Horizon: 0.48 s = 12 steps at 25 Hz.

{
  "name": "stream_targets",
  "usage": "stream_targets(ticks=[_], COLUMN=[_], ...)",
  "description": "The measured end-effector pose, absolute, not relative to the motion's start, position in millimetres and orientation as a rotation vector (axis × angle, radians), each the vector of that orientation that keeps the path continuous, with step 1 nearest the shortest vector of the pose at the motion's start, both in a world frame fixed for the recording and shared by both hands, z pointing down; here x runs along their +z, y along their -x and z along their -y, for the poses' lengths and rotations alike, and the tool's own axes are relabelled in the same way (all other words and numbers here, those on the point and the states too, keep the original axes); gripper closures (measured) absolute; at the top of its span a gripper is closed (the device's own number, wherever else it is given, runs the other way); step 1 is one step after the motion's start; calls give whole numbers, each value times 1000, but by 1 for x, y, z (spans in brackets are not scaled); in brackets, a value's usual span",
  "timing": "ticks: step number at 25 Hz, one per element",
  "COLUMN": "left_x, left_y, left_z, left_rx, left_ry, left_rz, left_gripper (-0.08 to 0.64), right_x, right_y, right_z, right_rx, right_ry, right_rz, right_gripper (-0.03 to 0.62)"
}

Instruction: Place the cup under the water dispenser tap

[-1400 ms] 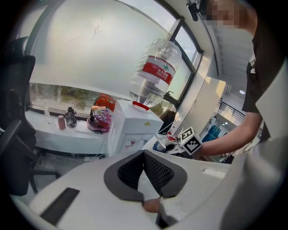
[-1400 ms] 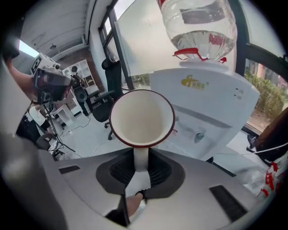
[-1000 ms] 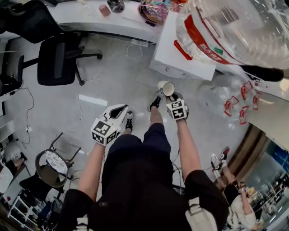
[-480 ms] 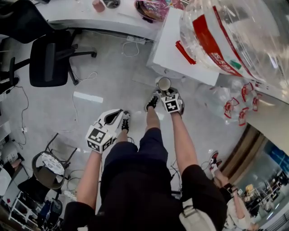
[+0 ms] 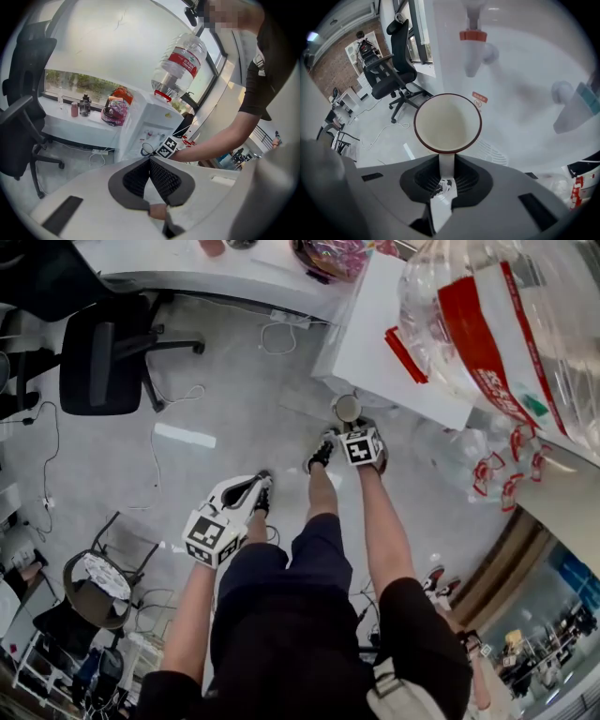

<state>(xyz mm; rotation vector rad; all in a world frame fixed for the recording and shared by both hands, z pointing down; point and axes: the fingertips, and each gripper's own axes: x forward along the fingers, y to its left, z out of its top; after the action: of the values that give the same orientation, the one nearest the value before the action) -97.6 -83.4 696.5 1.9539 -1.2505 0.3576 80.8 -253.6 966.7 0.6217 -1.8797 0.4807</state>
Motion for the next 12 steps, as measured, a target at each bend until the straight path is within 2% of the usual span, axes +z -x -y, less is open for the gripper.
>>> stream_targets(ticks=[12], left_x=[715], left_y=[100], left_z=[58], left_rx=[353], left_ry=[-1904], left_rz=[1252], left_gripper=[560], right_x=[1016], right_y=[-83], right_z=[261], right_rx=[498], right_ry=[-683], right_rz=[1788], right_gripper=[551])
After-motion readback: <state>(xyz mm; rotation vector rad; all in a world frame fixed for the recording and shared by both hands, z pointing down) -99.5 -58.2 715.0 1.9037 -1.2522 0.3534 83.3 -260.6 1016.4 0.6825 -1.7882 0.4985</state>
